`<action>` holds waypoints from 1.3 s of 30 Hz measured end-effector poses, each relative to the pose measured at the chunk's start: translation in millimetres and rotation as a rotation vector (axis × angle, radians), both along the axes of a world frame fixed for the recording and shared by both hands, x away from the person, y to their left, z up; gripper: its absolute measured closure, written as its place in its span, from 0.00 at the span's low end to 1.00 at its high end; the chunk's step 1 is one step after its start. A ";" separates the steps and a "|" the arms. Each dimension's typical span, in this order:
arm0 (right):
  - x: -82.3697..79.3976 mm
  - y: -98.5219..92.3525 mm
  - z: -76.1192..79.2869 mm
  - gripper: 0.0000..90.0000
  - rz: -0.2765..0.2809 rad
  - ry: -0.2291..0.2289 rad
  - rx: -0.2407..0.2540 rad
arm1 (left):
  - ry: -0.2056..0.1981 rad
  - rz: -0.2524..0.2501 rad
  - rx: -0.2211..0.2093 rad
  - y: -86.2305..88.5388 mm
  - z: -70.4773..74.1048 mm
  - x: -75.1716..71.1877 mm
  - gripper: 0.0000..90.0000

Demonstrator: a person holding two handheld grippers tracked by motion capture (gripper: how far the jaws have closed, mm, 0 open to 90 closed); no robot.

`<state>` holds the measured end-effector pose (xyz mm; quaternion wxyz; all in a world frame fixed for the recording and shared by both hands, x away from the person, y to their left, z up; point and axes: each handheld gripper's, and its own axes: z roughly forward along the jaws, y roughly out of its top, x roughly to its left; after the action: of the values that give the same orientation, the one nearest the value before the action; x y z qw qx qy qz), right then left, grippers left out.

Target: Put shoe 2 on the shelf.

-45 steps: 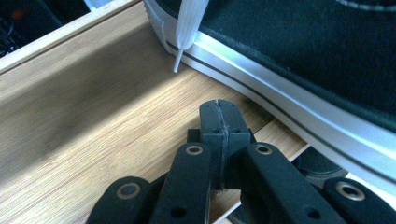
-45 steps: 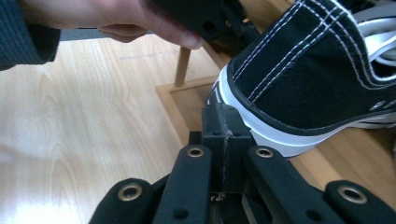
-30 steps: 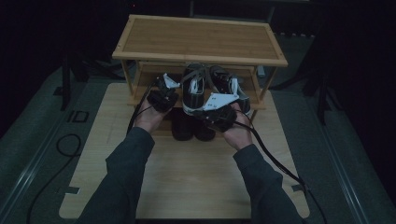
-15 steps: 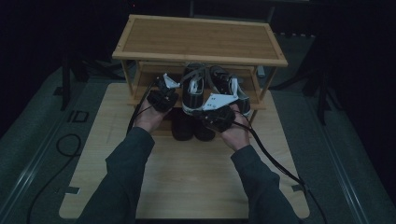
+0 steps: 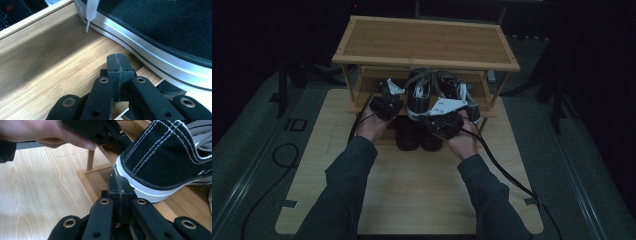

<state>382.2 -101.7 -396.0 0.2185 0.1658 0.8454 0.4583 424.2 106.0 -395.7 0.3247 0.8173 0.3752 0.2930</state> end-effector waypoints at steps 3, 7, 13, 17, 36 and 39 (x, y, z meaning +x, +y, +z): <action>1.4 1.0 -1.3 1.00 -0.001 0.007 0.009 | 0.002 0.002 0.000 -0.1 0.1 -0.2 1.00; 5.7 1.0 -3.3 1.00 -0.003 0.019 0.015 | -0.002 0.004 -0.007 -0.3 -0.2 0.2 1.00; 7.6 0.4 -2.1 1.00 -0.002 0.019 0.006 | -0.003 0.003 -0.006 -0.3 -0.3 0.1 1.00; 8.6 0.8 -2.4 1.00 -0.004 0.020 -0.006 | -0.003 0.003 -0.005 -0.5 -0.2 0.2 1.00; 13.4 11.4 -1.2 1.00 -0.049 0.003 -0.045 | -0.001 0.000 -0.005 0.3 -0.3 -0.1 1.00; 14.2 11.1 -1.4 1.00 -0.054 0.005 -0.041 | -0.001 0.000 -0.004 0.1 -0.2 -0.1 1.00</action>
<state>396.5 -90.6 -397.4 0.2321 0.1850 0.8505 0.4343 424.1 106.1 -395.9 0.3266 0.8165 0.3754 0.2927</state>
